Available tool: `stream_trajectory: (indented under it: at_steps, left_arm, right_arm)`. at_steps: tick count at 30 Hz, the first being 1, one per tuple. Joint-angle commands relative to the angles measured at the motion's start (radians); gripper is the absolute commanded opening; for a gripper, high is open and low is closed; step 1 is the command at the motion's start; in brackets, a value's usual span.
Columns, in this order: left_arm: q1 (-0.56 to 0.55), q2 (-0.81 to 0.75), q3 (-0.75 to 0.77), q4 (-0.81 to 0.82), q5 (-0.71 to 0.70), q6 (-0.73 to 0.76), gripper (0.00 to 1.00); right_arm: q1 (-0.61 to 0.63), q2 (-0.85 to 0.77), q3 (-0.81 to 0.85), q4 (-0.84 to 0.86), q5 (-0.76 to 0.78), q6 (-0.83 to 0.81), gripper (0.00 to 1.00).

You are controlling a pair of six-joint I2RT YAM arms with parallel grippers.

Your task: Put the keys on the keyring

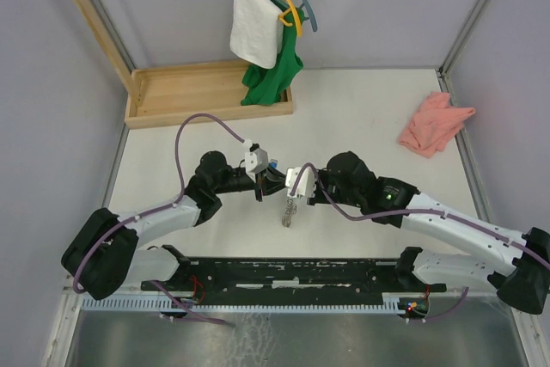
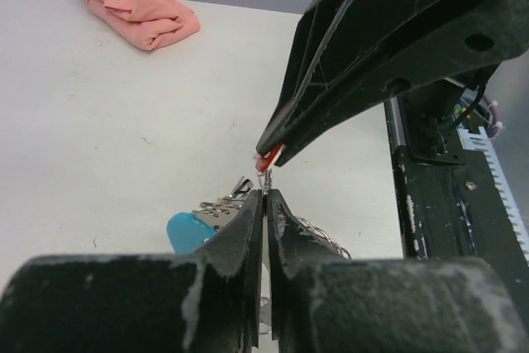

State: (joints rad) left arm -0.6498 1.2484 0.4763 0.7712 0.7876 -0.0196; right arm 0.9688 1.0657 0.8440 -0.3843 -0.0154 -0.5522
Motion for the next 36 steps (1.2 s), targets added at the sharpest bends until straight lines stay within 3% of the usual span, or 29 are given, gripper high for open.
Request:
stream_trajectory:
  at_steps: [1,3,13,21,29,33,36]
  left_arm:
    - [0.003,-0.042,0.005,0.017,0.007,0.038,0.16]
    - [0.002,-0.047,0.016,-0.025,0.014,0.068,0.24]
    - [0.004,-0.078,0.079,-0.228,0.019,0.225,0.40]
    - [0.004,-0.092,0.147,-0.375,0.065,0.396,0.46]
    - [0.004,-0.013,0.222,-0.425,0.211,0.504,0.50]
    - [0.004,0.042,0.278,-0.479,0.270,0.520,0.51]
    - [0.003,0.036,0.275,-0.489,0.232,0.469,0.54]
  right_arm:
    - [0.007,0.007,0.130,-0.026,0.010,-0.104,0.01]
    - [0.006,0.022,0.164,-0.058,-0.014,-0.137,0.01]
    - [0.006,0.061,0.261,-0.186,-0.136,-0.257,0.01]
    - [0.007,0.073,0.295,-0.269,-0.162,-0.353,0.01]
    - [0.006,0.075,0.319,-0.309,-0.192,-0.409,0.01]
    - [0.006,0.072,0.321,-0.314,-0.194,-0.415,0.01]
    - [0.006,0.084,0.339,-0.324,-0.182,-0.375,0.01]
